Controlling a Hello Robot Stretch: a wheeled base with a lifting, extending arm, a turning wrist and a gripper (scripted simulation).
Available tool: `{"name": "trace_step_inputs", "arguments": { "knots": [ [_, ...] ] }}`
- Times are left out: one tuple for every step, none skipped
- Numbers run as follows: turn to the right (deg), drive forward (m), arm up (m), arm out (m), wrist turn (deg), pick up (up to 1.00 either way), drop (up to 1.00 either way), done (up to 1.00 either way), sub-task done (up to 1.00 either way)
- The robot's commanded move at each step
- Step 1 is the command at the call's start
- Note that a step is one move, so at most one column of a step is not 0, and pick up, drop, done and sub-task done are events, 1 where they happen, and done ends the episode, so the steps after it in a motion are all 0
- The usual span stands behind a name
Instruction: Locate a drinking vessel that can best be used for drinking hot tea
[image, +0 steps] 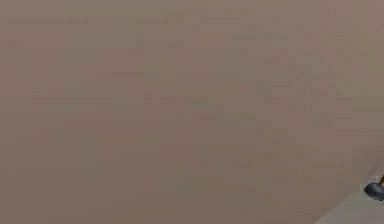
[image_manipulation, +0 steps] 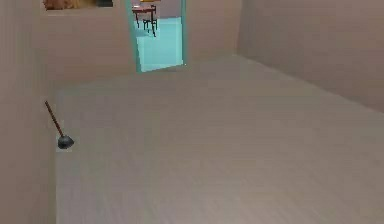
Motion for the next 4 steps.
{"name": "trace_step_inputs", "arguments": {
  "knots": [
    [45.0, 0.0, 0.0, 0.0, 0.0, 0.0, 0.0, 0.0, 0.0],
    [45.0, 0.0, 0.0, 0.0, 0.0, 0.0, 0.0, 0.0, 0.0],
    [45.0, 0.0, 0.0, 0.0, 0.0, 0.0, 0.0, 0.0, 0.0],
    [15.0, 0.0, 0.0, 0.0, 0.0, 0.0, 0.0, 0.0, 0.0]
  ]
}}
